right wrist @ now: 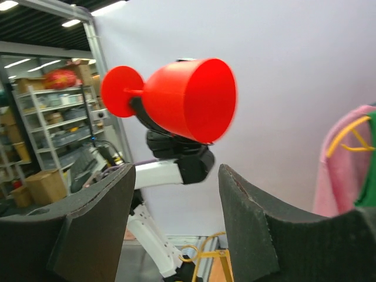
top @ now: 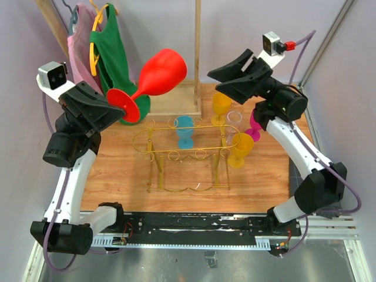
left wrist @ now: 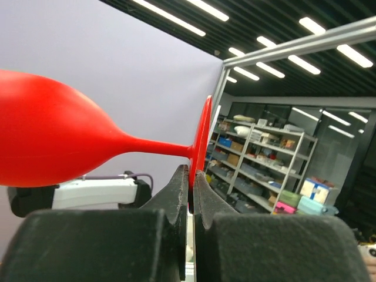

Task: Place the wine glass upside down on the wine glass rack

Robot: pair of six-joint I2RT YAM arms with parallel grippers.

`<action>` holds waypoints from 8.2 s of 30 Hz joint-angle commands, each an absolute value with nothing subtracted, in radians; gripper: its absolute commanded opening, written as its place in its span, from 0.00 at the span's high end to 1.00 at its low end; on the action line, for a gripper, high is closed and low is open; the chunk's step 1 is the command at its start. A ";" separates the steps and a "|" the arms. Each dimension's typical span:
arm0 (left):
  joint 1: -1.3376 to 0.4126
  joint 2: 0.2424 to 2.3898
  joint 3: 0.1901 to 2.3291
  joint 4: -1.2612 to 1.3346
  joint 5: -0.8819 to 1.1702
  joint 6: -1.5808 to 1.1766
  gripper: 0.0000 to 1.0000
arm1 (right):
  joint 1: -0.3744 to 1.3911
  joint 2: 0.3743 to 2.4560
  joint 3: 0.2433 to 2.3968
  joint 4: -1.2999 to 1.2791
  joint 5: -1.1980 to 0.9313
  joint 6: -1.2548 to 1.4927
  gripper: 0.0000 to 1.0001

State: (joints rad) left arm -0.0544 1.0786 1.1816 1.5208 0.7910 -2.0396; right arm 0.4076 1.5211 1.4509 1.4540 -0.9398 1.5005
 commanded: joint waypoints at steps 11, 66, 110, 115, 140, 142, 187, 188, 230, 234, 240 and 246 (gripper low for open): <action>-0.049 0.886 1.325 0.543 0.898 -1.117 1.00 | 0.259 1.089 1.232 0.856 -0.949 0.974 0.39; -0.043 0.803 0.984 -0.110 0.674 -0.986 1.00 | 0.259 0.701 1.082 0.235 -0.785 0.540 0.41; -0.043 0.662 0.862 -0.174 0.693 -1.004 1.00 | 0.259 0.724 1.085 0.245 -0.778 0.569 0.43; -0.043 0.686 0.935 -0.276 0.652 -0.947 1.00 | 0.259 0.733 1.091 0.247 -0.779 0.576 0.43; -0.044 0.692 0.937 -0.278 0.715 -1.034 1.00 | 0.259 0.752 1.095 0.251 -0.764 0.584 0.43; -0.044 0.684 0.934 -0.275 0.719 -1.038 1.00 | 0.261 0.757 1.095 0.253 -0.764 0.591 0.43; -0.055 0.569 0.833 -0.269 0.738 -1.053 0.79 | 0.262 0.798 1.120 0.259 -0.755 0.626 0.44; -0.055 0.561 0.829 -0.268 0.739 -1.054 0.79 | 0.262 0.799 1.122 0.256 -0.754 0.625 0.44; -0.095 0.599 1.165 -0.475 0.386 -0.524 0.56 | 0.262 1.575 1.986 -0.588 -0.485 0.223 0.41; -0.097 0.590 1.152 -0.475 0.390 -0.521 0.56 | 0.261 1.723 2.101 -0.671 -0.500 0.170 0.41; -0.110 0.590 1.147 -0.477 0.376 -0.510 0.56 | 0.260 1.794 2.083 -0.679 -0.533 0.140 0.43; -0.113 0.591 1.131 -0.472 0.387 -0.512 0.55 | 0.255 1.817 2.054 -0.676 -0.504 0.128 0.43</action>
